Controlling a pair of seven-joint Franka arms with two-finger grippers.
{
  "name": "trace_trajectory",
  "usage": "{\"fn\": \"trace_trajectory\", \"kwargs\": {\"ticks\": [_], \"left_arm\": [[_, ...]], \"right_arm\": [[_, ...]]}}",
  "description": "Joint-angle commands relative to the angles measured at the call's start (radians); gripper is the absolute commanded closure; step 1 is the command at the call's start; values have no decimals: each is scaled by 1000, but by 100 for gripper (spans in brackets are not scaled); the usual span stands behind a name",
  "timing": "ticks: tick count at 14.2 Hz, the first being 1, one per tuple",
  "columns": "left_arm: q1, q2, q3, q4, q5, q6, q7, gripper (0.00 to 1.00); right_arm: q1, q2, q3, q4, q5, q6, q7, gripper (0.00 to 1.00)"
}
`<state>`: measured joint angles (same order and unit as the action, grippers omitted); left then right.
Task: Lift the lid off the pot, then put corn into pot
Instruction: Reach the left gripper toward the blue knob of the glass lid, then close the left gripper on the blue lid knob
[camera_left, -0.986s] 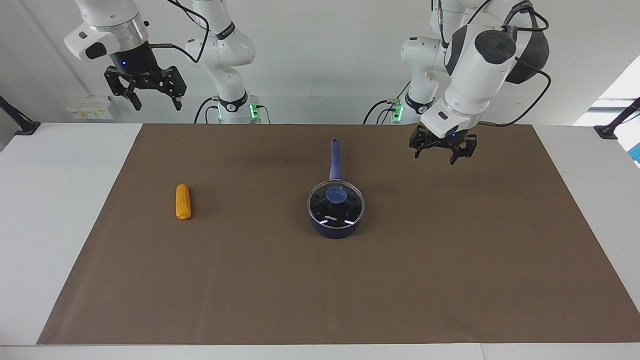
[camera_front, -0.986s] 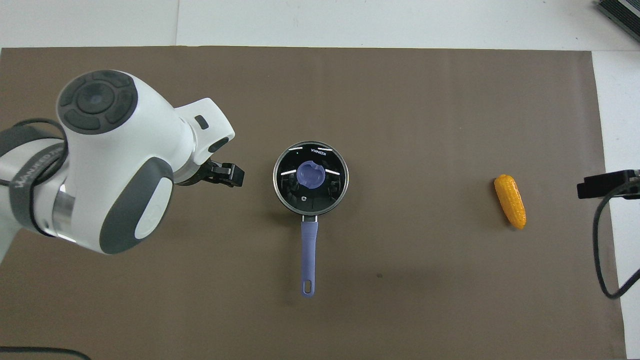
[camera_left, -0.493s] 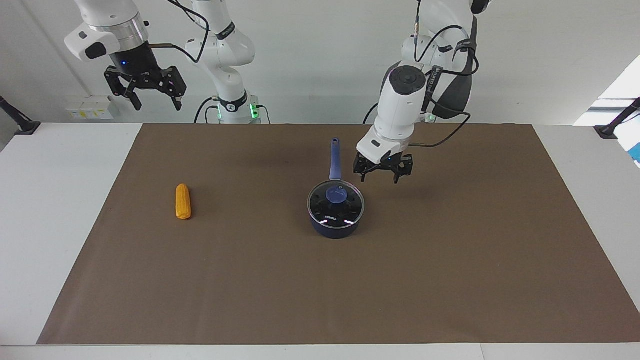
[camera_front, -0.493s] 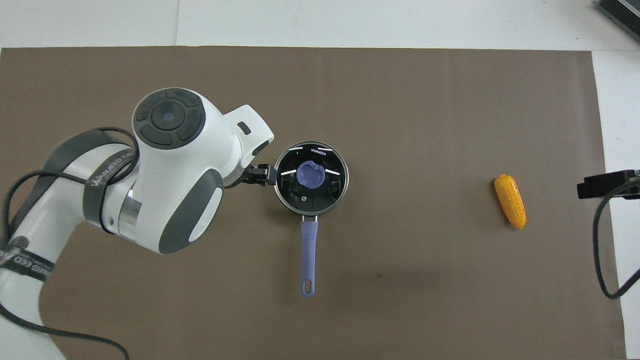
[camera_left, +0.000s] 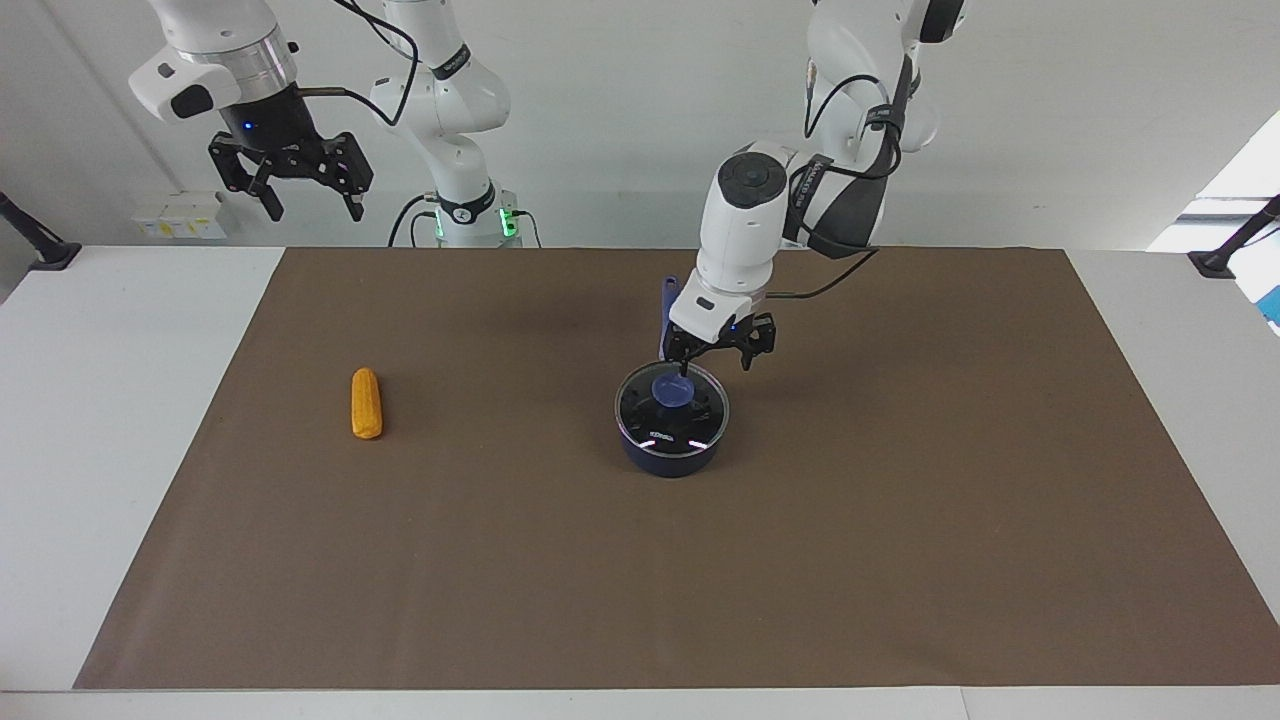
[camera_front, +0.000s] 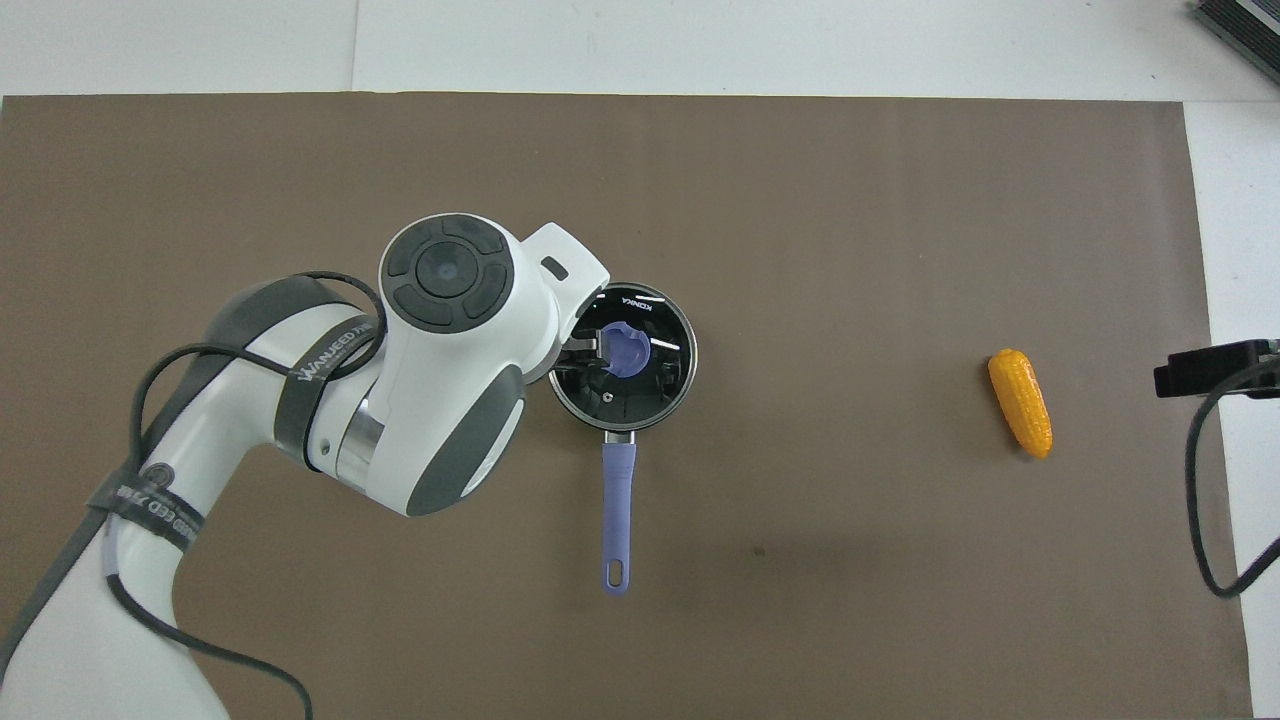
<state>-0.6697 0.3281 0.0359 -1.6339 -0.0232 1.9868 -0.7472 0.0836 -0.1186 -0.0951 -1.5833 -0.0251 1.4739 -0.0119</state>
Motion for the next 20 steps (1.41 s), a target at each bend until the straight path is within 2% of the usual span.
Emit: {"fn": "trace_trajectory", "kwargs": {"ticks": [1, 5, 7, 15, 16, 17, 20], "left_arm": [[-68, 63, 21, 95, -6, -29, -78, 0], [-65, 140, 21, 199, -14, -91, -147, 0], [-59, 160, 19, 204, -15, -71, -147, 0], [-34, 157, 21, 192, -12, -59, -141, 0], [-34, 157, 21, 192, -12, -56, -141, 4], [-36, 157, 19, 192, -15, -56, -143, 23], [-47, 157, 21, 193, -40, -60, -152, 67]], "right_arm": [[-15, -12, 8, -4, 2, -10, -23, 0], [-15, -12, 3, -4, 2, -15, -23, 0], [-15, -12, 3, -4, 2, -14, -23, 0], [-16, -12, -3, -4, 2, -18, -26, 0], [-19, -12, -6, -3, 2, -17, -25, 0], [-19, -12, -3, -4, 2, -18, -25, 0], [-16, -22, 3, -10, -4, -50, -28, 0]]}}
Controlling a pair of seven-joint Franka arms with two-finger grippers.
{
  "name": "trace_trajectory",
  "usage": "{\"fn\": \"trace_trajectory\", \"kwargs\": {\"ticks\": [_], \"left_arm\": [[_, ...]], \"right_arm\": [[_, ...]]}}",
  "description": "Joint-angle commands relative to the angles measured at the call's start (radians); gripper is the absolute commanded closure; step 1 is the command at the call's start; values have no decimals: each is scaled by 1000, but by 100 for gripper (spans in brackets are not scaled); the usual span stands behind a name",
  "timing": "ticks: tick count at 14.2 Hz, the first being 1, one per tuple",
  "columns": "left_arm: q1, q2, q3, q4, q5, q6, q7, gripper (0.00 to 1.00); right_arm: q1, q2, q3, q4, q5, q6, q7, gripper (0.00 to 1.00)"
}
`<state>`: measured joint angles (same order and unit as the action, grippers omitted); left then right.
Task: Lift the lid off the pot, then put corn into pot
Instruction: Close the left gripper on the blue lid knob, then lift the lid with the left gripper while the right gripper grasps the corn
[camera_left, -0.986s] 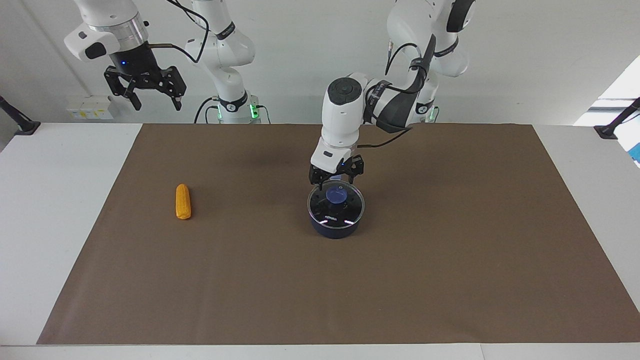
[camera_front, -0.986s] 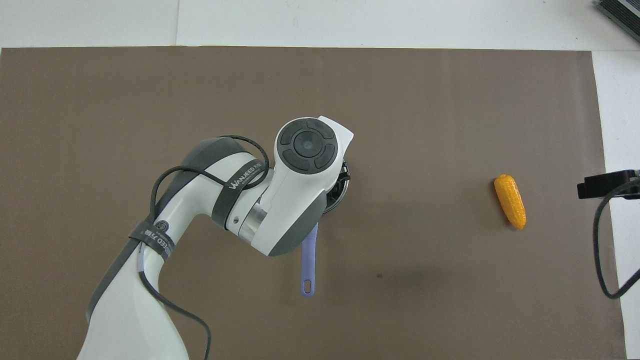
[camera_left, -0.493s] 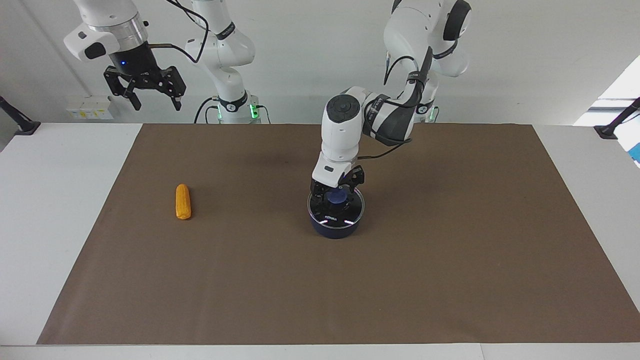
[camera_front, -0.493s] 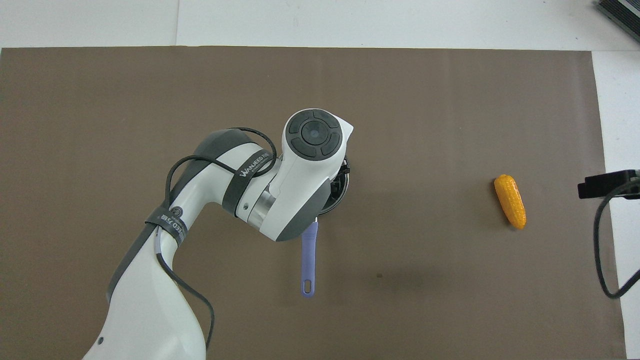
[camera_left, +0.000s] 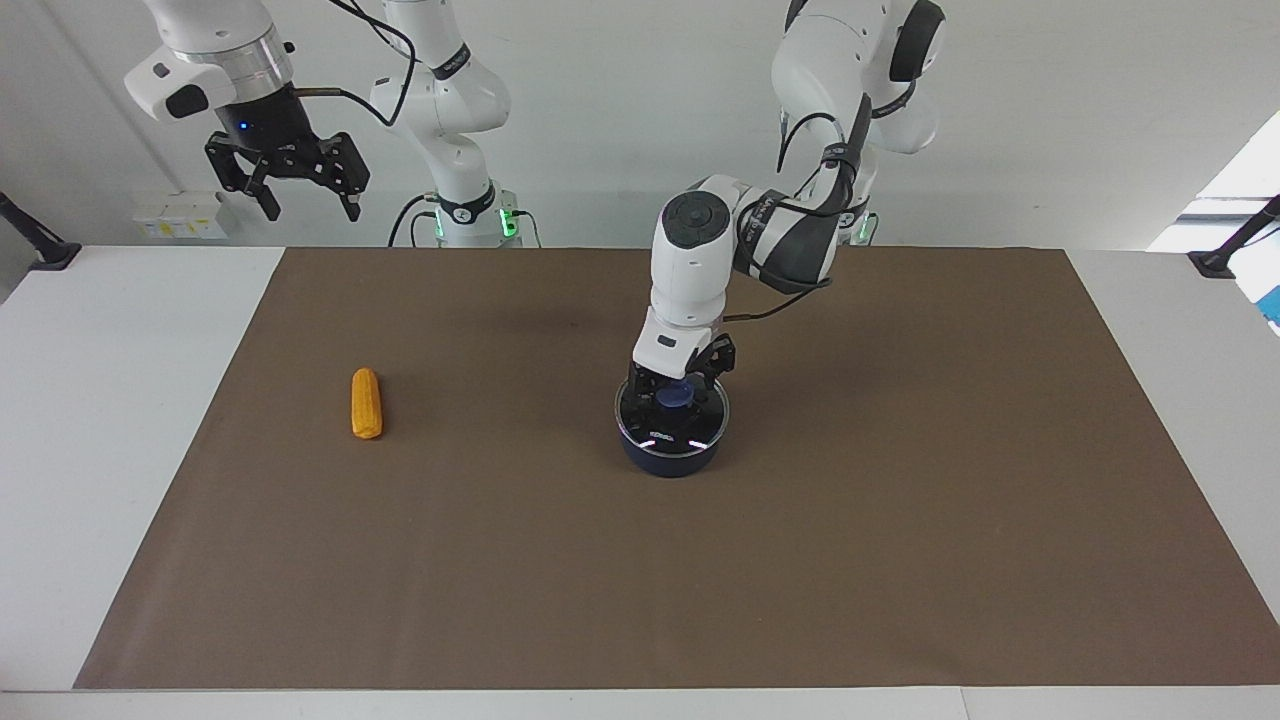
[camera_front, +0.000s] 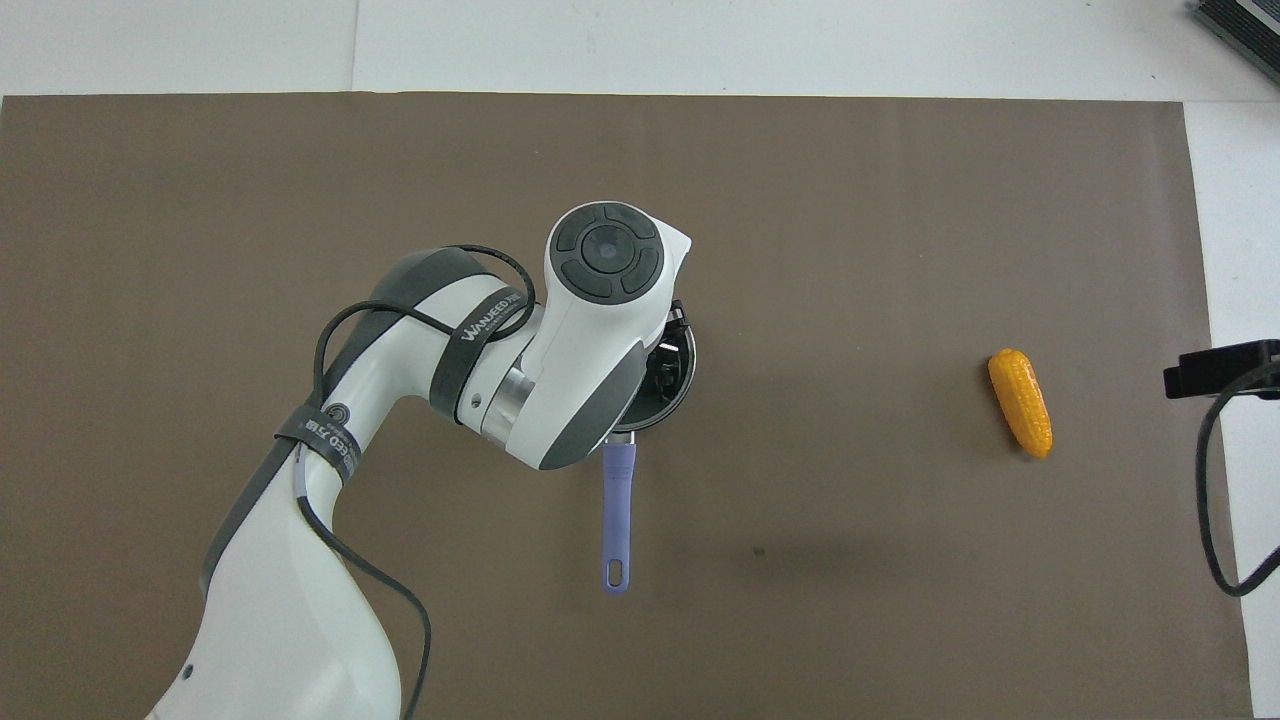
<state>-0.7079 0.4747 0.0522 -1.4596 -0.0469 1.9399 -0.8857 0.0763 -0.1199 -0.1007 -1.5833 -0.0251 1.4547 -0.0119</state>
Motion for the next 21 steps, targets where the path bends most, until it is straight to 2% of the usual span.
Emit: {"fn": "trace_trajectory", "kwargs": {"ticks": [1, 2, 3, 7, 11, 13, 15, 18, 21], "left_arm": [[-10, 10, 5, 22, -16, -19, -19, 83], [-10, 10, 5, 22, -16, -13, -39, 98], [-10, 12, 3, 25, -16, -10, -62, 100], [-8, -5, 9, 31, -13, -30, -68, 100], [-4, -62, 17, 31, -4, -65, -67, 100], [7, -97, 20, 30, -2, -78, -58, 100], [43, -125, 23, 30, -2, -105, -36, 100], [113, -163, 23, 21, -13, -107, 137, 100], [166, -182, 23, 21, -16, -115, 255, 100]], "right_arm": [[-9, -23, 9, -20, -3, -16, -28, 0], [-12, -20, 7, -35, -3, 16, -31, 0], [-12, -14, 6, -55, -1, 45, -33, 0], [-12, 14, 6, -148, 2, 195, -54, 0], [-30, 78, 4, -242, 2, 272, -195, 0], [-50, 97, 4, -338, 4, 388, -252, 0], [-91, 167, 4, -385, 2, 504, -301, 0], [-108, 274, 4, -392, 2, 622, -432, 0], [-133, 312, 4, -441, 2, 716, -513, 0]]}}
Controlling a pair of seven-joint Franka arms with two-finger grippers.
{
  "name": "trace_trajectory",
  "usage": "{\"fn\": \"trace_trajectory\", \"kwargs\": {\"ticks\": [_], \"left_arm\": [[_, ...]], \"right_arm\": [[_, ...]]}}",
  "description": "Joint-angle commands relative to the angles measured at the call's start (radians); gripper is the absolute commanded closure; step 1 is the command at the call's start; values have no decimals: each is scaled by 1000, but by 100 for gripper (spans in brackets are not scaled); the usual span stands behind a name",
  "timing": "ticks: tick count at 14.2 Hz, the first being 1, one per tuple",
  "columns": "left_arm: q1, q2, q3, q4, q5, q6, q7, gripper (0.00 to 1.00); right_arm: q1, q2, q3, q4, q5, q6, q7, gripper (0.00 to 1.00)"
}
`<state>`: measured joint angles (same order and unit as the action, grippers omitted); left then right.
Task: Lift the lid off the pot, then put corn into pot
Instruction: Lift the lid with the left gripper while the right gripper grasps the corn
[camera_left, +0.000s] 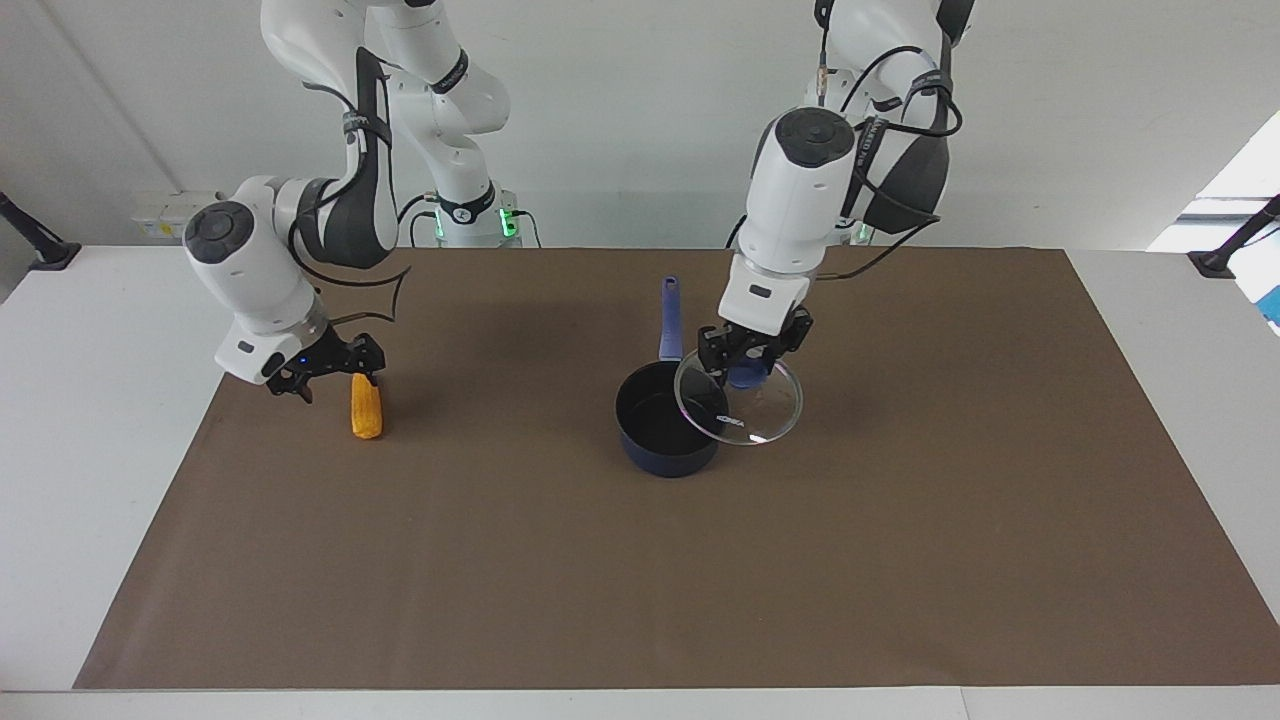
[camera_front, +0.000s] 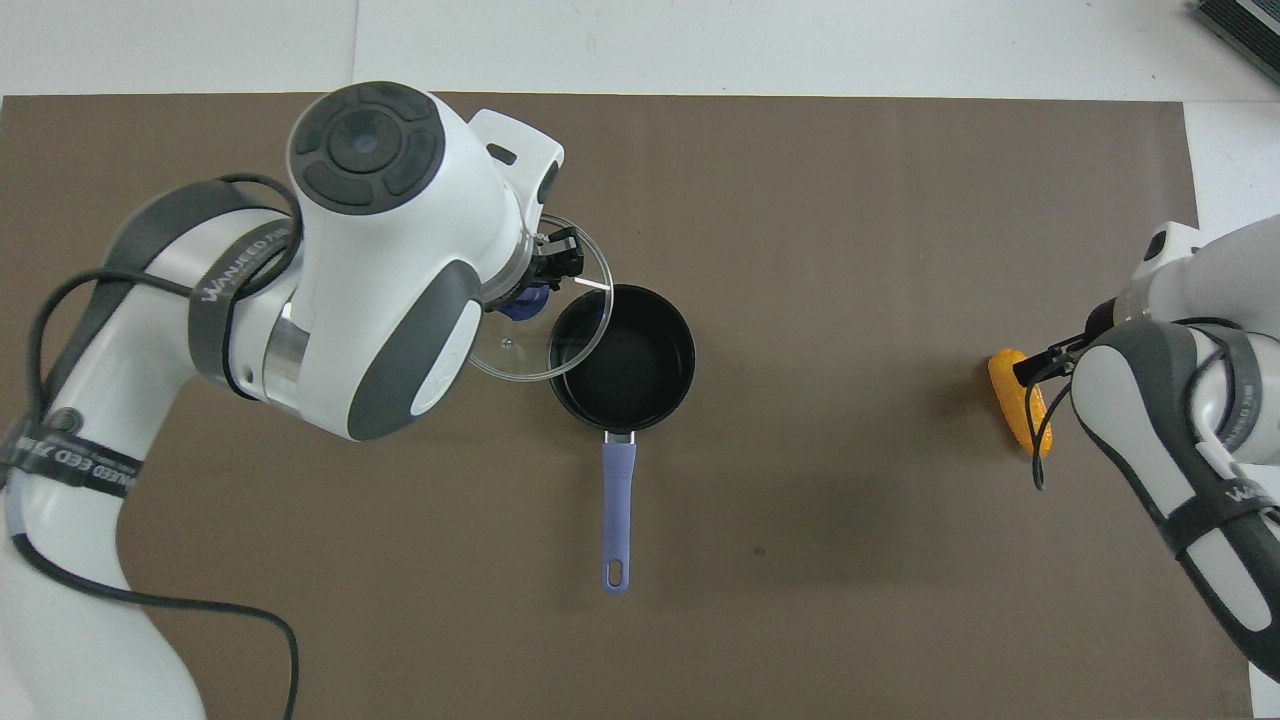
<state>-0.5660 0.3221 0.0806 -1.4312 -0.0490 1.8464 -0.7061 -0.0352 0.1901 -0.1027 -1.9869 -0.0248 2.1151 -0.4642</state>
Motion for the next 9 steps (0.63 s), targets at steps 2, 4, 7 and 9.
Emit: {"fn": "trace_trajectory", "kwargs": {"ticks": [2, 4, 7, 9], "left_arm": [[63, -38, -7, -11, -14, -24, 143, 100], [98, -41, -5, -11, -14, -38, 232, 100], [167, -43, -5, -11, -14, -64, 357, 100], [211, -51, -5, -18, -14, -72, 454, 100]], "right_arm": [[-20, 23, 8, -72, 2, 89, -62, 0], [-22, 51, 8, -88, 2, 112, -100, 0], [-22, 54, 6, -95, 2, 124, -100, 0], [-19, 54, 8, -131, 2, 153, -108, 0]]}}
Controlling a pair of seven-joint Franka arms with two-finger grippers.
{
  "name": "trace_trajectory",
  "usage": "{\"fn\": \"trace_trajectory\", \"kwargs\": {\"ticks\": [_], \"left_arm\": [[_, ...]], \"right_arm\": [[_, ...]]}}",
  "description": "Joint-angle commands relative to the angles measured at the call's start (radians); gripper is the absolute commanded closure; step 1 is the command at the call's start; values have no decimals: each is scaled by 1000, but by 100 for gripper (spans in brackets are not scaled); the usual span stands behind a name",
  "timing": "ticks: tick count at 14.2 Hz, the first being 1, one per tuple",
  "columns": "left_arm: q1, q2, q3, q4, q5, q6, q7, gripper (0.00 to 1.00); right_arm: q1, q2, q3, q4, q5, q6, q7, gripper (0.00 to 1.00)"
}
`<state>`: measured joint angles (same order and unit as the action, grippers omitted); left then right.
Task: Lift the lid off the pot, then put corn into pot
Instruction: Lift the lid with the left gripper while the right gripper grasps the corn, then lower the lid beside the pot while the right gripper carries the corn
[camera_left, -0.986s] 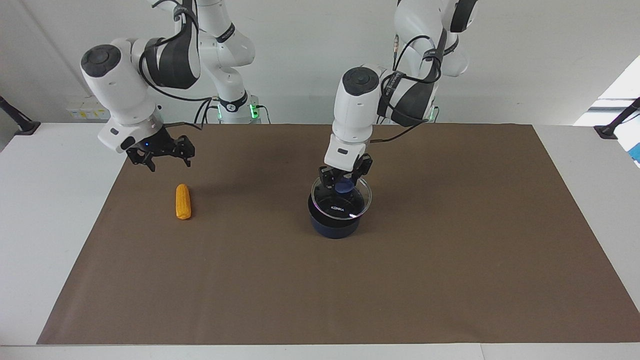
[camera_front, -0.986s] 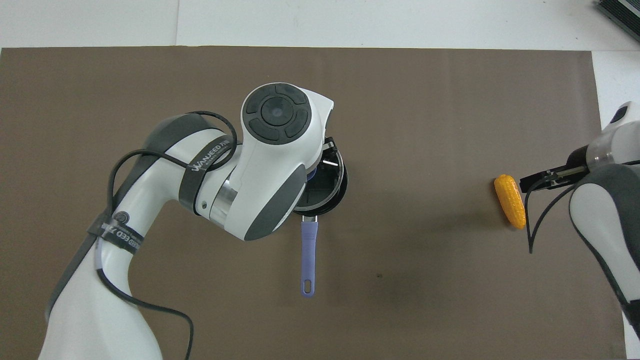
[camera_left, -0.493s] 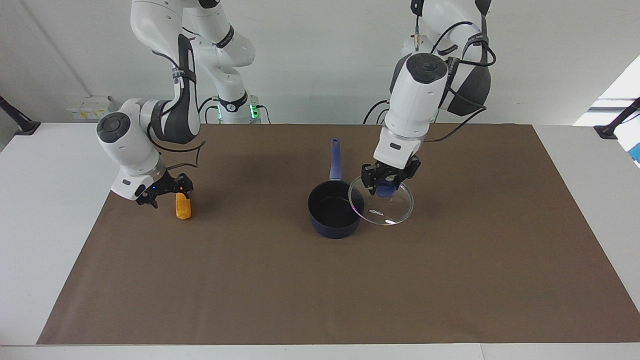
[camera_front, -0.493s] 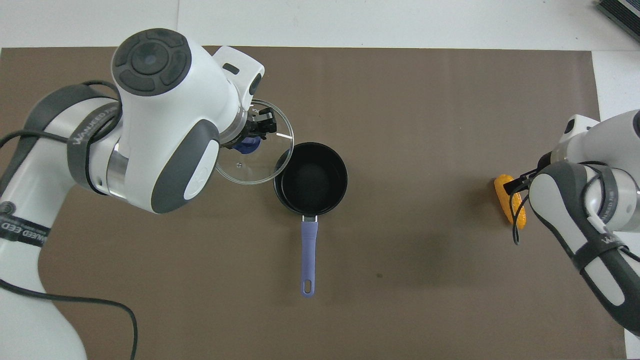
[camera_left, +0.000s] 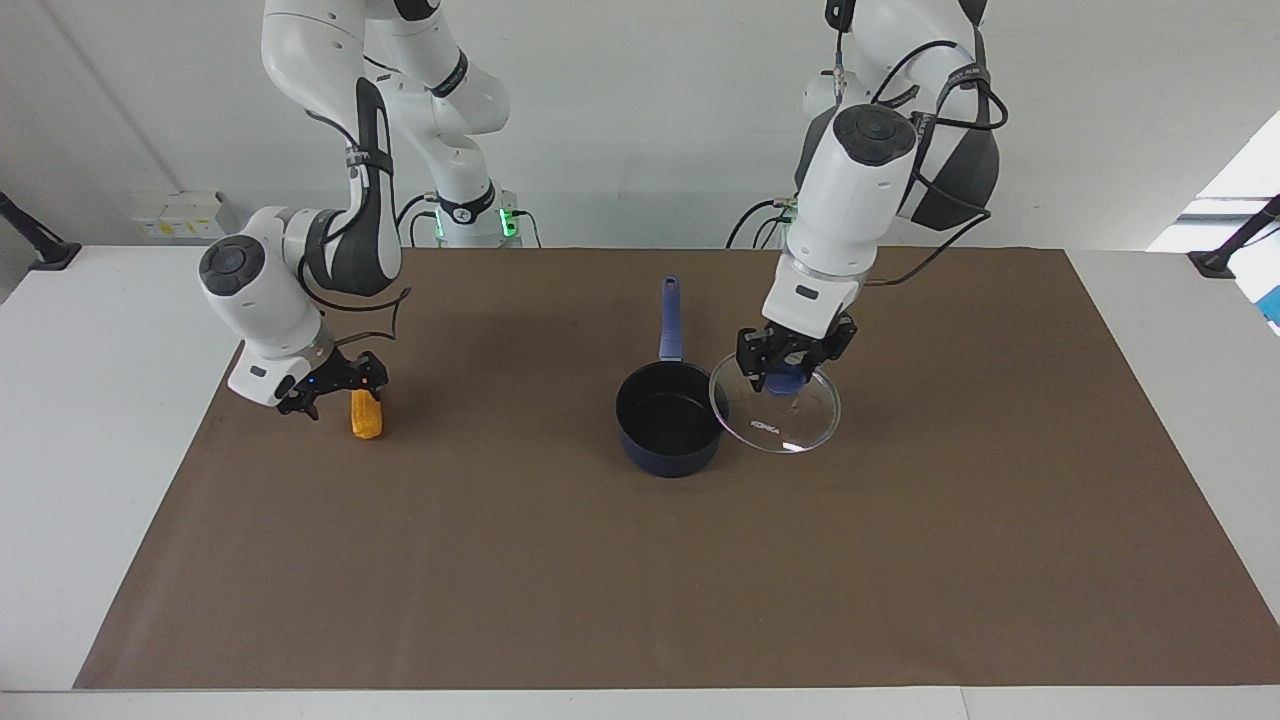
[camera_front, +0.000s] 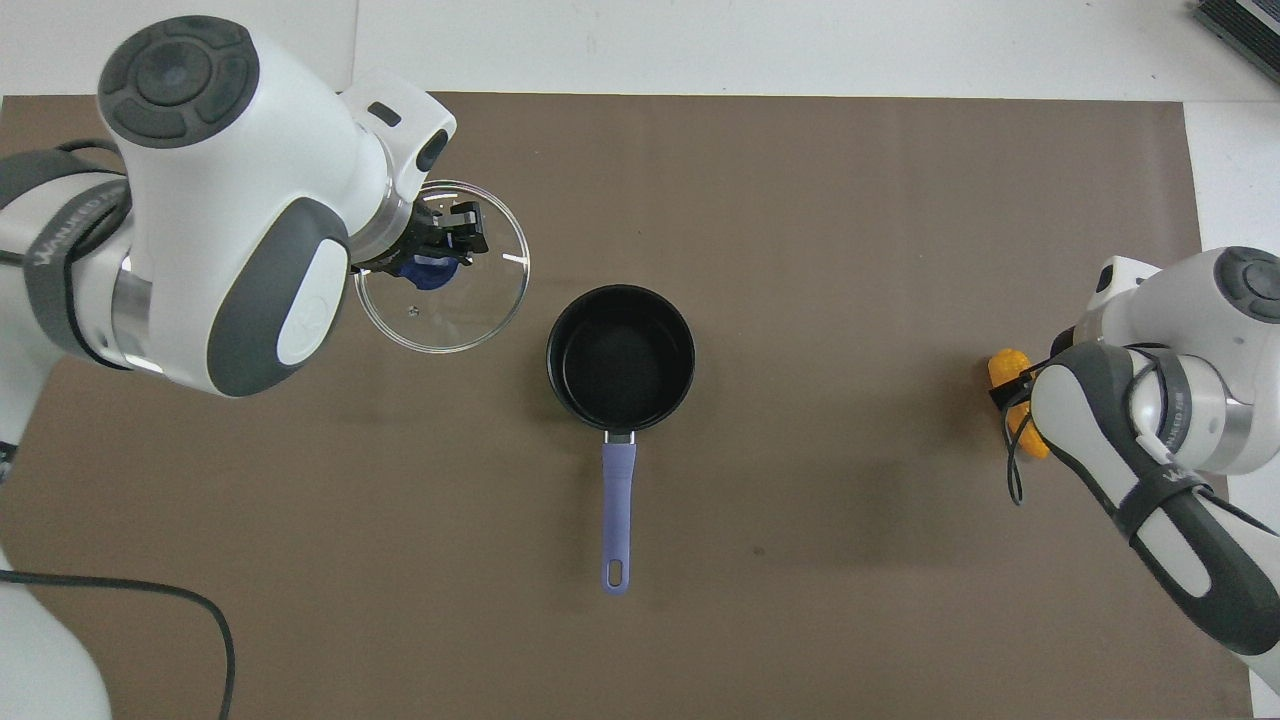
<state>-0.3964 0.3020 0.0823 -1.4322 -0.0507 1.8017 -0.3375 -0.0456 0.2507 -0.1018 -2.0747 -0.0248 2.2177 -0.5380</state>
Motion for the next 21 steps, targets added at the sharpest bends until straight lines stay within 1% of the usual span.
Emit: {"fn": "trace_trajectory", "kwargs": {"ticks": [1, 2, 4, 5, 6, 7, 8, 10, 13, 15, 17, 18, 21], "left_arm": [[68, -35, -7, -20, -12, -41, 125, 100], [94, -38, -9, -27, -12, -50, 162, 100], [142, -64, -7, -59, -12, -54, 257, 100], [162, -82, -9, -85, -12, -59, 282, 100], [169, -108, -9, -114, -12, -67, 297, 100], [175, -133, -7, -144, -12, -73, 304, 100], [177, -165, -6, -180, -12, -73, 304, 100], [182, -239, -4, -275, -8, -58, 304, 100], [223, -296, -4, -370, -6, -51, 305, 100], [232, -323, -4, -416, -6, -48, 305, 100], [237, -349, -4, -462, -6, -16, 314, 100], [257, -357, -4, -482, -3, -2, 318, 100], [316, -345, -4, -510, -3, 31, 414, 100]], "right_arm": [[-8, -8, 7, -53, 2, 75, -36, 0], [-8, -7, 7, -53, 2, 83, -36, 5], [-11, -5, 7, -53, 2, 95, -28, 8], [-11, -5, 7, -54, 2, 103, -27, 16], [-11, -5, 7, -54, 2, 103, -28, 38], [-11, -5, 7, -54, 2, 102, -27, 68], [-13, -5, 7, -54, 3, 103, -27, 84], [-22, -4, 7, -53, 15, 103, -5, 100], [-19, -10, 7, -35, 20, 88, 36, 100], [-4, -40, 16, 2, 22, 41, 106, 100], [32, -73, 28, 73, 22, -73, 203, 100], [53, -85, 28, 115, 22, -131, 260, 100], [116, -93, 30, 273, 20, -333, 392, 100]]}}
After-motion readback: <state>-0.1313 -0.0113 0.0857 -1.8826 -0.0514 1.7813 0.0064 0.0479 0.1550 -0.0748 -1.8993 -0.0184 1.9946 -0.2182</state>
